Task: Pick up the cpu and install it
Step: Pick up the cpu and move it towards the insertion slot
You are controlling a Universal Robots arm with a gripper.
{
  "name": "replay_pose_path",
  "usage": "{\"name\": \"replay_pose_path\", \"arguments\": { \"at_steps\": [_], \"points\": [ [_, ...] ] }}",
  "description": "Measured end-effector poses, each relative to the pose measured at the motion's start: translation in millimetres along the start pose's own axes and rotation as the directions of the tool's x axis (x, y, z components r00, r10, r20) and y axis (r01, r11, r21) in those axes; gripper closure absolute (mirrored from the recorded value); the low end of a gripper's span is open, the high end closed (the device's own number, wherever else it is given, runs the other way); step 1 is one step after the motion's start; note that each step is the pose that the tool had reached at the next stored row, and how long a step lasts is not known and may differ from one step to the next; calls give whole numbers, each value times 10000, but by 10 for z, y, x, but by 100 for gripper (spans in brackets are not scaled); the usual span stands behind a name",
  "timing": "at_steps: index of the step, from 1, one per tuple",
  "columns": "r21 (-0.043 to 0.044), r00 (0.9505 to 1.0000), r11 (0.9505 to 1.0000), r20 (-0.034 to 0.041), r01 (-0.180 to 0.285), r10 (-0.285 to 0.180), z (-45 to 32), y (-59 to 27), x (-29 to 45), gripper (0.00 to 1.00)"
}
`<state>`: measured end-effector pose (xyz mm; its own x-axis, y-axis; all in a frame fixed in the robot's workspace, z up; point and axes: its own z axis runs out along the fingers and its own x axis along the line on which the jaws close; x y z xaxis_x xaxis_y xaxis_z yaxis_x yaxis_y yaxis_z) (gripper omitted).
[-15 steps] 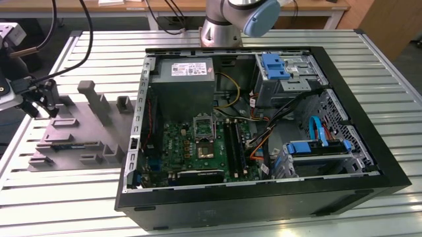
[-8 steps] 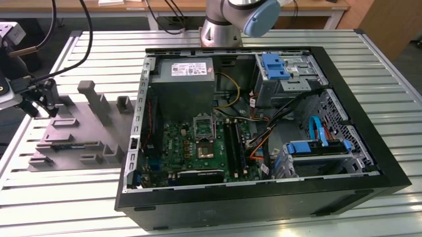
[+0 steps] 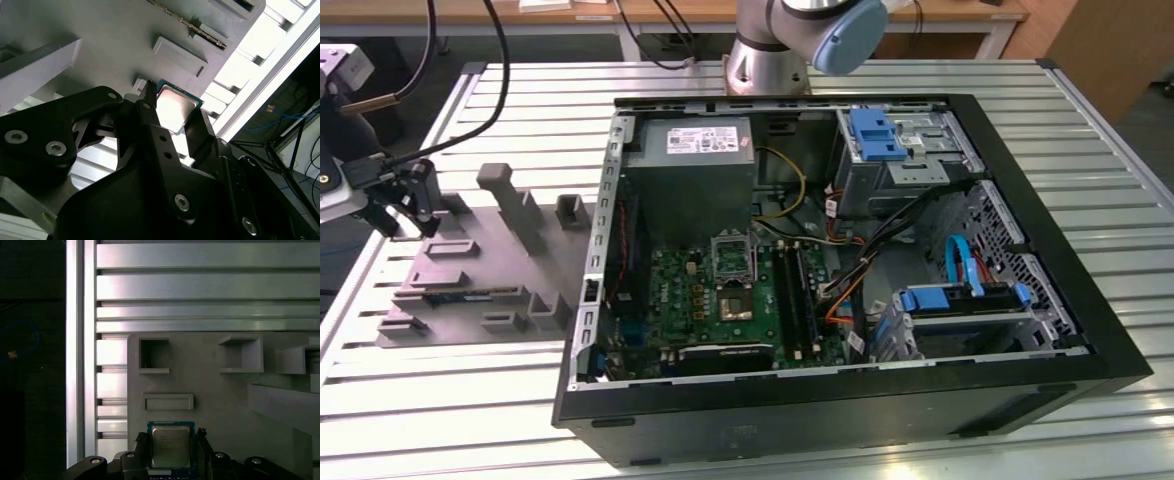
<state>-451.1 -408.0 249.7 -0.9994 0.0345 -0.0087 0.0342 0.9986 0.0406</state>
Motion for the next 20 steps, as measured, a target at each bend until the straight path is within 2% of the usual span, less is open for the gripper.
{"name": "replay_pose_path", "arguments": {
  "at_steps": [8, 20],
  "points": [
    [2, 10000, 10000, -2, -1, 1, -8, 1, -8, 53],
    [1, 10000, 10000, -1, 0, 0, -97, 4, -9, 53]
  ]
}}
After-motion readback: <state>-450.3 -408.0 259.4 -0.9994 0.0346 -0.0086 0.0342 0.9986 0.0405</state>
